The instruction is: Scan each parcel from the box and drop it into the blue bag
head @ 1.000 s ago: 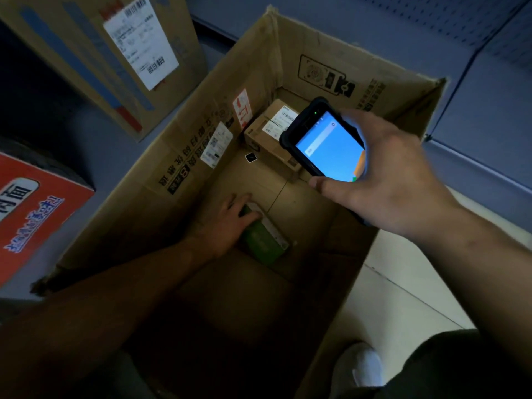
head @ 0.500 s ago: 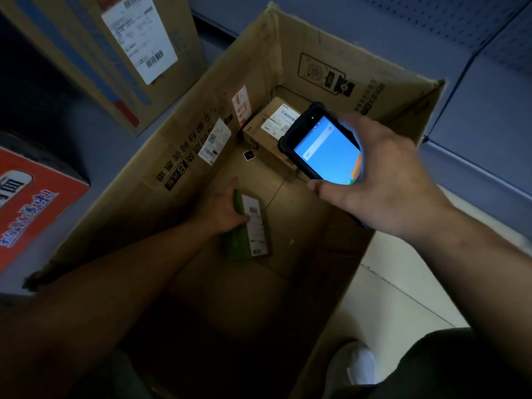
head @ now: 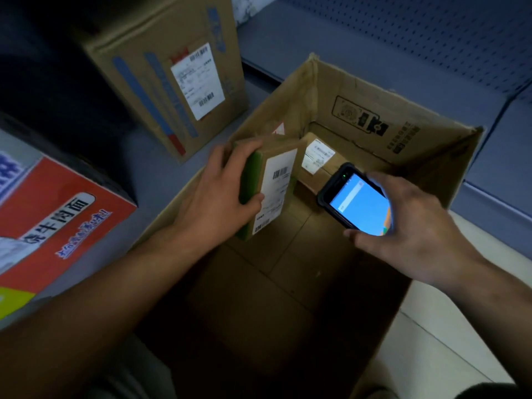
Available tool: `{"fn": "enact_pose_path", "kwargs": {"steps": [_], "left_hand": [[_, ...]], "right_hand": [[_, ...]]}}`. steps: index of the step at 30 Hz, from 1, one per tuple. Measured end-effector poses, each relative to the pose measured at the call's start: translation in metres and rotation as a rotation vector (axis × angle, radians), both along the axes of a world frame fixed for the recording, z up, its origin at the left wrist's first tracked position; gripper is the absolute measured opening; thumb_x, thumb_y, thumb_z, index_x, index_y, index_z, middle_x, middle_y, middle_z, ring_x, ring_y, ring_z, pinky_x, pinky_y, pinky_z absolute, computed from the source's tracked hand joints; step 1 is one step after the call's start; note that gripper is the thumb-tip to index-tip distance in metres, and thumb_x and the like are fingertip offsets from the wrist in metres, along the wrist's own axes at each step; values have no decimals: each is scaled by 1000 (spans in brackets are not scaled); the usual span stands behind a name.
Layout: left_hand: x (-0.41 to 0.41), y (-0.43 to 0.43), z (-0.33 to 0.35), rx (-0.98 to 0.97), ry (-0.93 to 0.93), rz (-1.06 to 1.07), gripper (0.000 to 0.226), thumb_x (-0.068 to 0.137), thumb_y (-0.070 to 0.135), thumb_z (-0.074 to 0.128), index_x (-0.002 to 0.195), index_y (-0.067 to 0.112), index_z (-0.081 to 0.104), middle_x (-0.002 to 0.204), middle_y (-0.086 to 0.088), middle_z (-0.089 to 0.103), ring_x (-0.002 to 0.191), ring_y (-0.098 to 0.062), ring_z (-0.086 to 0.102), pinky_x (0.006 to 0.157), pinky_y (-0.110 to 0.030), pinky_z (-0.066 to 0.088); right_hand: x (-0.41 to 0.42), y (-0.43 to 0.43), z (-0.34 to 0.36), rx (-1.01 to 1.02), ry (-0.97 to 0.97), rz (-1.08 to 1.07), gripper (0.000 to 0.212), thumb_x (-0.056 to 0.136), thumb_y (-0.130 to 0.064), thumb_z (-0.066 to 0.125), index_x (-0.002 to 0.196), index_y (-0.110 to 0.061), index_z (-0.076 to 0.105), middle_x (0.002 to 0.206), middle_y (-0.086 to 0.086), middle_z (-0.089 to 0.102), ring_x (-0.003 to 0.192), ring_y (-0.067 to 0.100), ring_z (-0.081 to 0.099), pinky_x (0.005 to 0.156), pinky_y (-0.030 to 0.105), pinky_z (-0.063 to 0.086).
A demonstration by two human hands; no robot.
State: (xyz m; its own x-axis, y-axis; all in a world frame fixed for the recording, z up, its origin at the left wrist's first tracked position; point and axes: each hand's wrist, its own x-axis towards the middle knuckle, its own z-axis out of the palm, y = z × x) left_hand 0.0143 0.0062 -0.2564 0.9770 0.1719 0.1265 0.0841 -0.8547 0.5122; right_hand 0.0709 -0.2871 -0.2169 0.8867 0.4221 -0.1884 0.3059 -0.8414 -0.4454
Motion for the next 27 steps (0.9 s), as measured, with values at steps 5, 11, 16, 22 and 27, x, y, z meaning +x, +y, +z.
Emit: {"fn": "enact_pose_path", "kwargs": {"steps": [5,11,16,22,27], "left_hand": [[-13,7,14,-21,-26,12,89,79,30,82,148,44,29,148,2,32,131,-13,37,99,-43,50],[-2,5,14,-63,-49,28,90,76,31,84,146,45,28,149,7,30,136,-14,32,102,-53,51],[-1,9,12,-84,-87,38,88,75,38,78,148,45,29,149,7,29,138,-19,36,97,-53,56],[1,11,11,-93,-89,42,90,75,31,84,146,43,31,148,3,31,136,-18,38,95,-54,56],[-1,12,20,-110,-83,59,88,75,32,83,146,42,31,147,5,31,134,-17,40,96,-55,55]], "right_hand": [[-4,6,-5,-61,45,16,99,63,-49,87,144,-35,31,131,-8,50,115,14,50,80,27,48],[-6,10,-8,-116,88,0,101,65,-47,86,147,-33,30,132,-7,49,104,6,41,68,18,37],[-6,10,-7,-122,98,-3,99,63,-50,85,145,-34,31,126,-10,49,103,7,44,66,18,39],[-5,14,-9,-110,60,-11,100,63,-52,86,144,-36,28,130,-10,49,107,7,44,70,19,39],[-5,16,-7,-63,40,-36,103,63,-57,84,145,-39,25,138,-10,46,122,13,46,75,21,38]]}}
